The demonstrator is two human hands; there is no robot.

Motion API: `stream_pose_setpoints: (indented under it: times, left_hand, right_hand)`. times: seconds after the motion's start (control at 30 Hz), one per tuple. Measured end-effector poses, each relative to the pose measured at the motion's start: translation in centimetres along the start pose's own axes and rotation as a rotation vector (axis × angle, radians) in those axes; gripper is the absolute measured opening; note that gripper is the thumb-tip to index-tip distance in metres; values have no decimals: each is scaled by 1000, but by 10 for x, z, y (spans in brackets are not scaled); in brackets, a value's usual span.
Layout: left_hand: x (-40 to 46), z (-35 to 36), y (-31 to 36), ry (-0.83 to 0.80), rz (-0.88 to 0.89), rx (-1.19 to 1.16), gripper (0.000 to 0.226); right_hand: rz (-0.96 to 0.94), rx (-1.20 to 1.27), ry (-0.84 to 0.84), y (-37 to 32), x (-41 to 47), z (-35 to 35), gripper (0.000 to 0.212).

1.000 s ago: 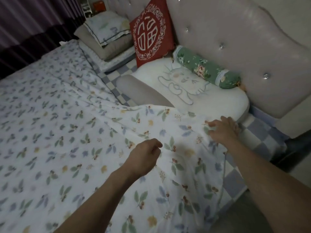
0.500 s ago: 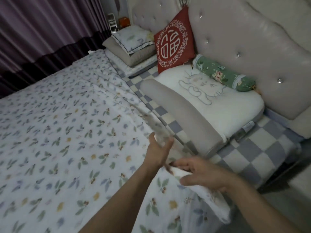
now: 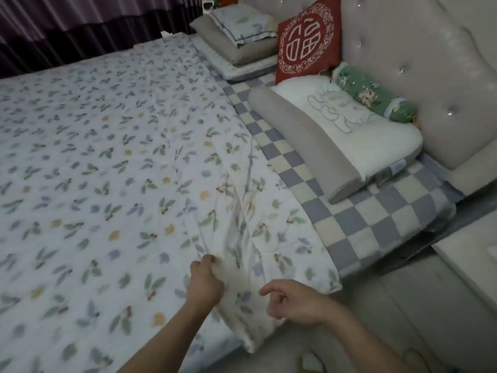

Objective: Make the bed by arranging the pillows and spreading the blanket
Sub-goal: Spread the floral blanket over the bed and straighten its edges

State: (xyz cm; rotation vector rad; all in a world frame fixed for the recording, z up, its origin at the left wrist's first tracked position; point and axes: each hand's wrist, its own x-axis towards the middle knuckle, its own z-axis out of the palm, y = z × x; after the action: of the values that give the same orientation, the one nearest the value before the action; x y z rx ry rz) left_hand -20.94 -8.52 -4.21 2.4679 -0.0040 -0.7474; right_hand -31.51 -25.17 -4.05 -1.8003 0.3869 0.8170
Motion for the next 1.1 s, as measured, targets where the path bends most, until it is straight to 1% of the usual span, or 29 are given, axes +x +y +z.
stream_pose_setpoints:
  times: [0.1,0.17,0.23,0.27,0.3,0.37,0.4,0.43,0.5,0.53,0.6,0.63,0.67,0.7,0.73,0.77,0.8,0.83,0.9,0.93,1.0,1.07,1.1]
  left_hand:
    - [-2,36,-33,-86,-93,40,52]
    - [1,59,-48,-89,-149,25,54]
    - [6,86,-57,-37,-198,-34,53]
    - [9,98,-58,8,-217,-68,50]
    - [12,111,-59,58,-245,-96,48]
    - [17,129,-57,156,-304,-106,53]
    - [18,134,-56,205,-321,-95,57]
    - [19,139,-55,257,-321,-80,60]
    - [23,149,-57,368,-315,-51,63]
    - [25,151,-57,417,-315,-36,65]
    - [30,154,-60,465,-388,-11,73]
    - [34,155,-63,457,-457,-3,79]
    - [37,153,-66,432,-520,-12,84]
    - [39,150,-67,395,-562,-46,84]
    - [38,148,-69,354,-573,-113,78]
    - [35,147,-70,320,-548,-201,68]
    - [29,149,-67,288,-513,-286,58]
    - [22,154,-67,254,-488,-344,48]
    - [7,170,-68,179,-444,-393,35]
    - [-1,179,-69,160,-427,-396,30]
    - [-8,194,-81,196,-434,-410,27]
    - [-11,198,-94,251,-499,-468,20]
    - [-13,197,-99,267,-518,-477,14]
  right_hand:
    - [113,49,236,45,9,-4,30]
    - [180,96,395,74,17,-19,29]
    - [237,171,519,109,27,-37,25]
    - [261,225,572,125,32,-45,19]
    - [290,252,610,141,39,-54,11]
    - [350,251,646,170,54,-67,2]
    - [373,244,641,177,61,-70,3]
    - [394,217,615,182,68,-72,8]
    - [442,202,587,193,84,-71,27]
    - [450,264,597,196,91,-68,40]
    - [476,495,677,205,106,-61,63]
    - [495,653,719,208,112,-58,66]
    - [502,814,763,211,117,-55,60]
    - [485,933,802,216,119,-56,45]
    - [463,978,841,216,115,-58,26]
    - [451,971,889,220,107,-62,15]
    - [425,948,951,225,93,-68,12]
    - [396,907,1015,236,79,-76,16]
    - [372,862,1024,255,52,-83,28]
    - [378,861,1010,263,45,-83,28]
    - [439,859,978,270,50,-76,16]
    - [448,750,980,265,59,-70,13]
    - [411,671,984,261,63,-68,13]
